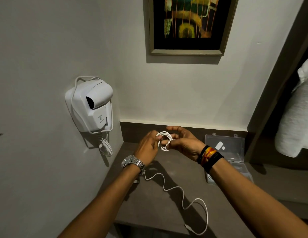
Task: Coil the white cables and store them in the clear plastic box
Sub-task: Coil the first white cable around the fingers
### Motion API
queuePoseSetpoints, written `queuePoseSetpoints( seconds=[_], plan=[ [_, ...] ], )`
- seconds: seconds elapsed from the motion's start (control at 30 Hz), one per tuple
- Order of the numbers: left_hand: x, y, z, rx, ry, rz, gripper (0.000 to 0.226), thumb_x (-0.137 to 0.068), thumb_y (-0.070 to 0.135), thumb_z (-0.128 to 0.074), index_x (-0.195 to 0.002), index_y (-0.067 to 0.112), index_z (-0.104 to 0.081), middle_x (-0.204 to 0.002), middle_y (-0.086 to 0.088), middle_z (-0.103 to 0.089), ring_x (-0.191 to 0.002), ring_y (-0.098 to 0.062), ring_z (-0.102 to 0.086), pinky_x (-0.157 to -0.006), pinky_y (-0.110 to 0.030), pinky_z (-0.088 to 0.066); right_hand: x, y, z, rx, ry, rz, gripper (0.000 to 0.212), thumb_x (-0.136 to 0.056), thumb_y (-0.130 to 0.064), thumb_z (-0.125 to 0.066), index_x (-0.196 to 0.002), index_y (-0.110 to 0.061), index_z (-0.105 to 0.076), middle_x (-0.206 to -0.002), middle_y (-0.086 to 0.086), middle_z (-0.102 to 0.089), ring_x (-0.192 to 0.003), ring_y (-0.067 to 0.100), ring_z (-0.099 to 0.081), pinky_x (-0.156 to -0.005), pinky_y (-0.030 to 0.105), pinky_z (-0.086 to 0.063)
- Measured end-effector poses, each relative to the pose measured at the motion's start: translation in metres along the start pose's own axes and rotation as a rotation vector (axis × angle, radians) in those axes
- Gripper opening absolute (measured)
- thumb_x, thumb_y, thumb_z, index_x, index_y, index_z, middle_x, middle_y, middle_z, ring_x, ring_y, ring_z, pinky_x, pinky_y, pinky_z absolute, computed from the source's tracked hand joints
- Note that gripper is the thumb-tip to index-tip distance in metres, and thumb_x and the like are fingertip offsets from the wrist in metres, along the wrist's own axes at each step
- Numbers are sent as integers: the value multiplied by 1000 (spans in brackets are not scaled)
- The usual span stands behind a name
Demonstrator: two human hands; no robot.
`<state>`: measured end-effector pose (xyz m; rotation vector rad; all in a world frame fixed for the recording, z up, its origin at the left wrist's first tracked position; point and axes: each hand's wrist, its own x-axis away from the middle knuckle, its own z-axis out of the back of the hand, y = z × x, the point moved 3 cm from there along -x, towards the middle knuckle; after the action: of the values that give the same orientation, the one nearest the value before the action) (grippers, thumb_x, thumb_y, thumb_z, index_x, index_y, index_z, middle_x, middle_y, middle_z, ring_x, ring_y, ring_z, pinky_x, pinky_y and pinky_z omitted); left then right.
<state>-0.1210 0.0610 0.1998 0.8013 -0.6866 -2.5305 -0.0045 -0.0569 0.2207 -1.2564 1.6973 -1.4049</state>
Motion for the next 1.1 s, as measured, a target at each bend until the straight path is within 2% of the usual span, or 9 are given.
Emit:
queuePoseSetpoints(
  seconds=[0.1,0.17,0.27,0.37,0.5,0.67,0.9,1.03,1.1],
  plan=[
    [-2,-3,2,16,-1,9,12,-102,15,-45,-91,16,-50,-87,-3,-55,-70,-19,-54,-61,-38,-46,-1,2,-1,-23,-9,-21,63,-77,28,-63,-131,-3,-51,-117,29,-71,-101,35,-73,-94,45,-59],
    [-2,-8,3,36,10,20,15,-103,21,-43,-89,19,-49,-86,-1,-54,-70,-17,-54,-60,-35,-45,-5,4,1,143,53,2,57,-77,20,-72,-128,0,-55,-117,29,-71,-100,34,-73,-95,45,-59],
    [-2,-18,6,94,40,36,23,-105,32,-39,-88,21,-51,-85,1,-54,-71,-16,-53,-61,-34,-43,-12,11,3,457,182,43,35,-78,-1,-83,-109,-4,-69,-101,23,-76,-85,25,-73,-86,42,-60],
    [-2,-26,9,134,33,38,25,-105,33,-38,-89,20,-52,-85,0,-55,-72,-16,-54,-62,-33,-42,-15,19,-1,487,231,50,16,-81,-12,-83,-95,-8,-76,-88,16,-79,-78,19,-74,-78,37,-58],
    [-3,-38,9,166,4,118,27,-105,38,-36,-92,22,-54,-89,0,-58,-75,-16,-56,-64,-32,-44,-16,24,-5,333,233,61,20,-81,0,-78,-101,0,-76,-96,16,-79,-83,18,-71,-81,33,-55],
    [-3,-40,3,179,-42,130,29,-105,40,-35,-93,21,-53,-85,2,-56,-70,-12,-52,-62,-30,-42,-20,26,-14,312,201,56,18,-84,10,-70,-89,-7,-72,-82,6,-71,-72,13,-64,-70,28,-54],
    [-10,-43,4,172,-42,155,27,-105,39,-35,-93,22,-52,-85,2,-57,-72,-14,-54,-62,-29,-42,-22,32,-9,292,150,65,20,-84,2,-76,-102,-4,-68,-78,3,-70,-71,12,-65,-71,30,-56],
    [-10,-44,1,149,-24,145,28,-105,40,-34,-91,23,-52,-89,0,-58,-77,-18,-58,-67,-37,-48,-24,33,-10,264,151,70,25,-83,-2,-79,-105,-3,-67,-87,6,-74,-83,18,-71,-84,44,-60],
    [-9,-42,-2,151,-23,146,29,-104,40,-34,-91,20,-52,-89,-2,-58,-78,-20,-59,-68,-40,-50,-24,34,-11,261,202,86,25,-83,-2,-78,-105,0,-65,-85,9,-74,-78,19,-72,-83,46,-61]
  ],
)
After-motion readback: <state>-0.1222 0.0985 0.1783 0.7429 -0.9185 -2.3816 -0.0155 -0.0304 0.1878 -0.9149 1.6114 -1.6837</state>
